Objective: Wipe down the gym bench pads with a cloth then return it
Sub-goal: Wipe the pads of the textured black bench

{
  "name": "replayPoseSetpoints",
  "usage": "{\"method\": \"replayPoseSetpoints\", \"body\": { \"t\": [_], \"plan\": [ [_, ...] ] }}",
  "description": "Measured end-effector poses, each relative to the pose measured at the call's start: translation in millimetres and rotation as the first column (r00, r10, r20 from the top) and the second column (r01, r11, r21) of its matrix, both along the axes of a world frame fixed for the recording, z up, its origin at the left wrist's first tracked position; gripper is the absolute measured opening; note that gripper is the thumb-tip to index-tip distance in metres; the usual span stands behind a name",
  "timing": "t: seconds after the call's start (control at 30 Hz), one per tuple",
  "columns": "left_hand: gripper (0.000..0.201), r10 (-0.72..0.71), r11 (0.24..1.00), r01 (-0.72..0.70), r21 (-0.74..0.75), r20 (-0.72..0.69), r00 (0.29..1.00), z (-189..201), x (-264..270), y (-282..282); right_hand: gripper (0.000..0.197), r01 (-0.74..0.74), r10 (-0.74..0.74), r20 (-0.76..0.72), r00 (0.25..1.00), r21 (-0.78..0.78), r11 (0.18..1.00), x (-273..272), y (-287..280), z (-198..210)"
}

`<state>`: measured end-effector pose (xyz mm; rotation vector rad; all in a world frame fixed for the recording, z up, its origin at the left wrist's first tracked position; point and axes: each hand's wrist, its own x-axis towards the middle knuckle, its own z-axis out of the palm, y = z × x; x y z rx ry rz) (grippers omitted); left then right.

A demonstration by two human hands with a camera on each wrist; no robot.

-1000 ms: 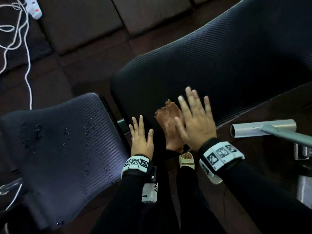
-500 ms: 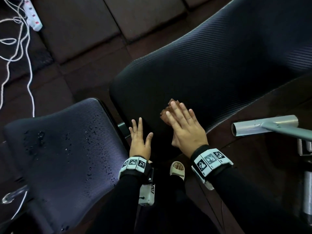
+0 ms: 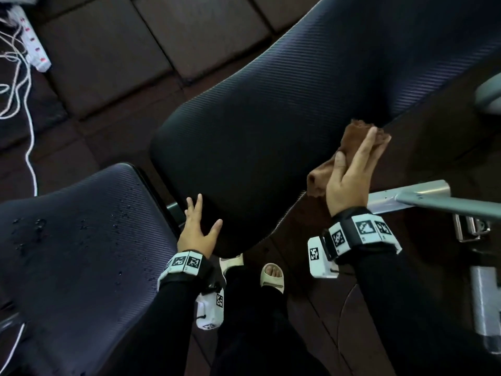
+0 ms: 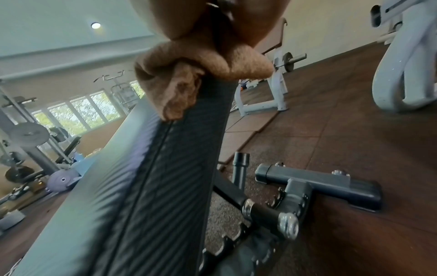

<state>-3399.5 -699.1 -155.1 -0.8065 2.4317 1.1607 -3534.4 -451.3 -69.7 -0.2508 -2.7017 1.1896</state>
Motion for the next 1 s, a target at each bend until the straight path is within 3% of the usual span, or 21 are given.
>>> {"method": "replayPoseSetpoints", "body": {
  "t": [0.13, 0.27, 0.4, 0.5, 0.57, 0.67, 0.87, 1.0],
  "plan": [
    [0.093, -0.024, 0.996, 0.024, 0.087, 0.005, 1.0, -1, 19, 1, 0.065, 0.036, -0.037, -0.041, 0.998, -0.034, 0.999, -15, 4, -2],
    [0.097, -0.016, 0.997, 0.016, 0.074, 0.006, 1.0, -4, 27, 9, 0.072, 0.039, -0.042, -0.025, 0.999, -0.134, 0.99, -2, -9, -10],
    [0.096, 0.031, 0.996, -0.032, 0.088, 0.011, 0.999, -5, 27, 14, 0.078, -0.015, 0.071, 0.193, 0.979, -0.279, 0.96, 53, -32, -32],
    [0.095, 0.035, 0.995, -0.036, 0.089, 0.016, 0.999, -5, 26, 15, 0.08, -0.059, 0.222, 0.48, 0.849, -0.33, 0.942, 95, -44, -49],
    [0.095, 0.038, 0.993, -0.04, 0.107, 0.025, 0.999, -7, 26, 14, 0.079, -0.067, 0.256, 0.548, 0.796, -0.341, 0.938, 104, -44, -53],
    [0.095, 0.057, 0.991, -0.059, 0.12, 0.018, 0.998, -9, 26, 13, 0.077, -0.058, 0.237, 0.554, 0.798, -0.321, 0.945, 91, -36, -46],
    [0.093, 0.065, 0.988, -0.064, 0.14, -0.003, 0.998, -8, 28, 16, 0.073, 0.059, 0.065, 0.401, 0.914, -0.29, 0.955, 37, -11, -28],
    [0.094, 0.053, 0.987, -0.055, 0.153, 0.017, 0.998, -13, 28, 15, 0.073, 0.066, 0.059, 0.37, 0.927, -0.317, 0.946, 41, -17, -31]
  ]
}}
